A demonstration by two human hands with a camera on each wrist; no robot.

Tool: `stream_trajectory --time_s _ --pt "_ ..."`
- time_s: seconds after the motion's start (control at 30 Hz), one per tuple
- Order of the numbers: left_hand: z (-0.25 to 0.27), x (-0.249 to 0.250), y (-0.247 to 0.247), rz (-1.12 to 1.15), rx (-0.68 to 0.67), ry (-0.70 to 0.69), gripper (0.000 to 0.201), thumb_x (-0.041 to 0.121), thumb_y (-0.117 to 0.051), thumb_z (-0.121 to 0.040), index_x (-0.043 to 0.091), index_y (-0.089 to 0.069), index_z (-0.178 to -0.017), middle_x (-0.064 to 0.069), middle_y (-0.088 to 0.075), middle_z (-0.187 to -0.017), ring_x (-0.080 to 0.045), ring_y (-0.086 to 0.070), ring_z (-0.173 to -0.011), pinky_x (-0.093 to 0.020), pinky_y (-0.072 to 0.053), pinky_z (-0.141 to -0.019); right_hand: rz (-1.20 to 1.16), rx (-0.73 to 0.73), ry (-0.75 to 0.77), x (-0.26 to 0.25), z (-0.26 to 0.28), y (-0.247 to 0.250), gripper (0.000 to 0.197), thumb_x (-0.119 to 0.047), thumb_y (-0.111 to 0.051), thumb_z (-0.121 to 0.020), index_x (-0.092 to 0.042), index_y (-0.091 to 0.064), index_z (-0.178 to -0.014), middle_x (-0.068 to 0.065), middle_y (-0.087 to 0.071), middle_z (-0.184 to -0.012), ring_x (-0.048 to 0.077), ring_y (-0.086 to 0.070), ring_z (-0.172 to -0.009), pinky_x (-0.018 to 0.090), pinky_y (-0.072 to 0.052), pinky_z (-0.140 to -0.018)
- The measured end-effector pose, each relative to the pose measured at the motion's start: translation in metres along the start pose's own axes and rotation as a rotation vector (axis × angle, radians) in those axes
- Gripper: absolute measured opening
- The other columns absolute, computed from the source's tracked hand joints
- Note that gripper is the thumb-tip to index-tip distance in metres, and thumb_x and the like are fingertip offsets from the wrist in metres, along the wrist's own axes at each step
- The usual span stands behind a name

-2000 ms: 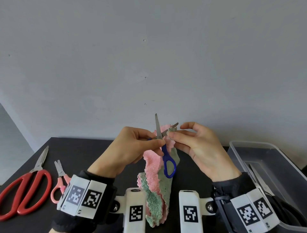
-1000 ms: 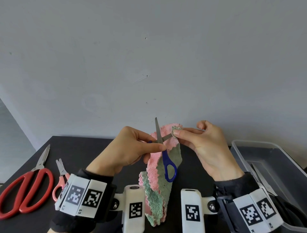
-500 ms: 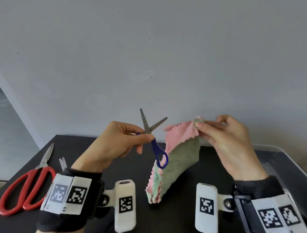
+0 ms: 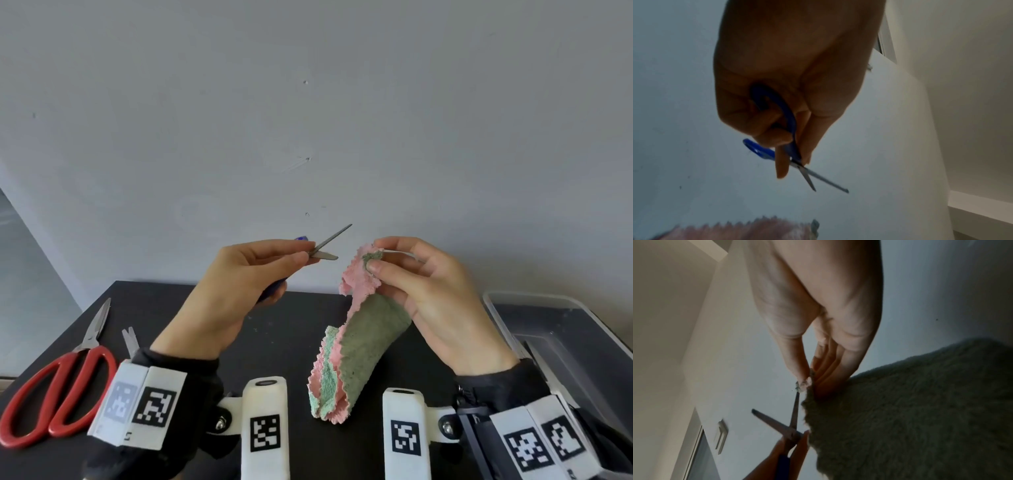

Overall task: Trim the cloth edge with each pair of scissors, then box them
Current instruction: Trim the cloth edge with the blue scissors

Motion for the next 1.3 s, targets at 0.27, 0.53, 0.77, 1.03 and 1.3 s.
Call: stream_trajectory --time_s 0.27,0.53,0.77,1.03,1.3 --pt "-0.008 -0.009 -0.005 0.154 0.127 0.052 0.029 0.015 -0.075 -0.073 0.012 -0.065 -0.100 0.002 -0.072 -0.078 -0.007 -0.065 -0.064 -0.020 -0.045 -0.062 -0.006 -0.040 -0.011 0.006 0.002 -0.011 0.020 0.006 -0.068 -0.078 -0.011 -0.070 -0.089 0.013 -0.074 -0.093 0.023 -0.071 -0.090 0.039 -0.055 -0.088" --pt "-0.007 -0.010 -0.012 0.366 0.089 0.136 0.014 0.018 -0.071 -0.067 0.015 -0.066 -0.080 0.002 -0.073 -0.084 -0.012 -0.068 -0.068 -0.021 -0.040 -0.051 -0.041 -0.052 -0.033 0.014 0.001 -0.013 0.020 0.001 -0.071 -0.076 -0.009 -0.070 -0.093 0.011 -0.075 -0.093 0.022 -0.071 -0.091 0.034 -0.056 -0.082" --pt "-0.004 -0.012 -0.022 0.383 0.009 0.141 0.033 0.017 -0.069 -0.069 0.003 -0.070 -0.099 -0.006 -0.075 -0.095 -0.021 -0.073 -0.084 -0.028 -0.057 -0.068 -0.178 -0.041 0.001 0.015 0.003 -0.019 0.031 -0.010 -0.071 -0.068 -0.002 -0.067 -0.097 0.011 -0.074 -0.089 0.022 -0.072 -0.087 0.028 -0.057 -0.077" --pt "-0.001 -0.011 -0.031 0.417 -0.042 0.095 0.026 0.009 -0.070 -0.067 -0.004 -0.070 -0.090 -0.017 -0.074 -0.090 -0.028 -0.072 -0.078 -0.033 -0.059 -0.063 -0.157 0.015 0.038 0.009 0.008 -0.023 0.042 -0.013 -0.075 -0.061 -0.003 -0.064 -0.100 0.010 -0.075 -0.092 0.024 -0.073 -0.090 0.032 -0.059 -0.079" --pt "-0.001 -0.012 -0.033 0.369 -0.055 0.062 0.038 0.009 -0.071 -0.068 -0.008 -0.066 -0.101 -0.020 -0.072 -0.092 -0.032 -0.071 -0.083 -0.036 -0.059 -0.067 -0.283 0.078 -0.071 0.008 0.010 -0.030 0.041 -0.008 -0.074 -0.070 -0.012 -0.046 -0.099 0.010 -0.075 -0.083 0.021 -0.073 -0.076 0.028 -0.059 -0.065"
Point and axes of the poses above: each hand's wrist, its own z-axis away from the middle knuckle, its own y-axis out of the back of the hand, x = y × z, the point moved 2 cm from there along -z, towards the middle knuckle
